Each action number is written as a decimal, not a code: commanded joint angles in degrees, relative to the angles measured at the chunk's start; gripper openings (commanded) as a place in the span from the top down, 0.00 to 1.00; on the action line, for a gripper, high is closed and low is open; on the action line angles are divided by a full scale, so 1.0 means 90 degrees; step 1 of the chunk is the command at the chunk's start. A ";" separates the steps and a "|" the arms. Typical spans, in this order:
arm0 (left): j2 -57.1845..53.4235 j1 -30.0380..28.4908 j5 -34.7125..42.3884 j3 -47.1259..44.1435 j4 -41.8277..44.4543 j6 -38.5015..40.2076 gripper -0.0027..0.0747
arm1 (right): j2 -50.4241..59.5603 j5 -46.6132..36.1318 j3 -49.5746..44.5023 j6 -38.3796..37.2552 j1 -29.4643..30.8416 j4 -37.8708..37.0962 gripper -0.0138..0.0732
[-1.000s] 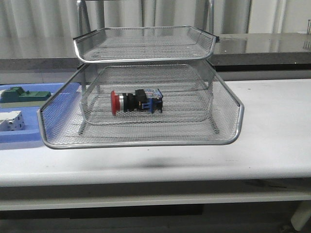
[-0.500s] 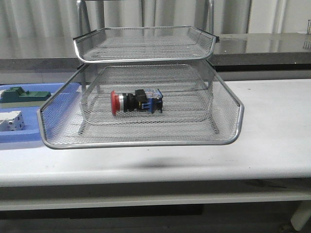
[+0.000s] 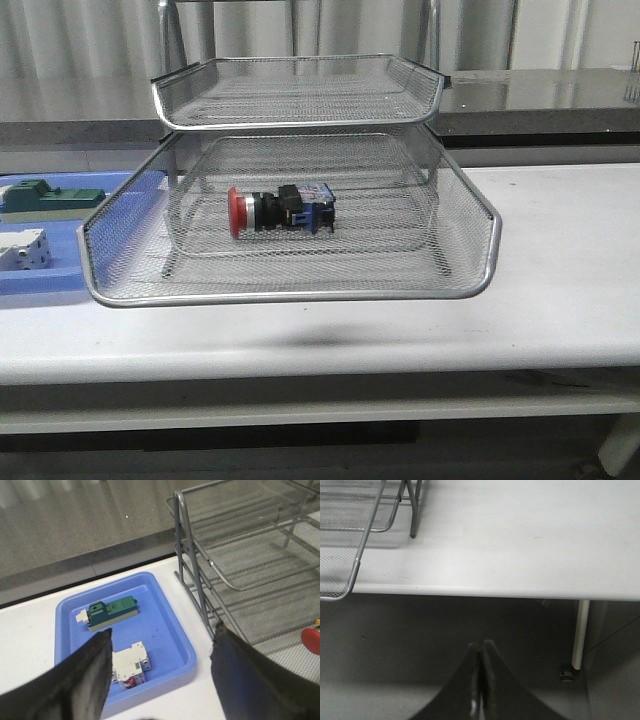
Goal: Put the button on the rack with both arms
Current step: 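Withdraw the left gripper upward away from the rack, then bring the right gripper to the front edge of the middle tray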
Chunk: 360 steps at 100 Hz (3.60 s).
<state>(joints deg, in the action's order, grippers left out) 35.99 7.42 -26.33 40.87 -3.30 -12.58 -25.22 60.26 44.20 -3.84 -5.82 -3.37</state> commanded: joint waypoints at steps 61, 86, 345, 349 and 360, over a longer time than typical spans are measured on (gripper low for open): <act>-0.2648 -0.0011 0.2359 -0.2473 -0.0498 0.0115 0.42 | -0.0036 -0.0375 0.0189 0.0018 0.0012 -0.0067 0.92; -0.2648 -0.0011 0.2359 -0.2473 -0.0498 0.0115 0.42 | -0.0036 -0.0375 0.0189 0.0018 0.0012 -0.0067 0.92; -0.2648 -0.0011 0.2388 -0.2473 -0.0498 0.0115 0.99 | -0.6202 -0.3660 0.0182 0.0974 -0.3369 0.4111 0.92; -0.2648 -0.0011 0.2388 -0.2473 -0.0498 0.0115 0.99 | -0.6311 -0.3769 0.0182 0.0974 -0.3447 0.4151 0.92; -0.2648 -0.0011 0.2388 -0.2473 -0.0498 0.0115 0.99 | -0.6577 -0.4117 0.0182 0.0974 -0.3585 0.4260 0.92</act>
<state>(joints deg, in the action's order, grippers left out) 11.68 7.42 -9.79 17.12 -7.22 -12.05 -84.33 27.38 44.20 4.61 -37.38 32.93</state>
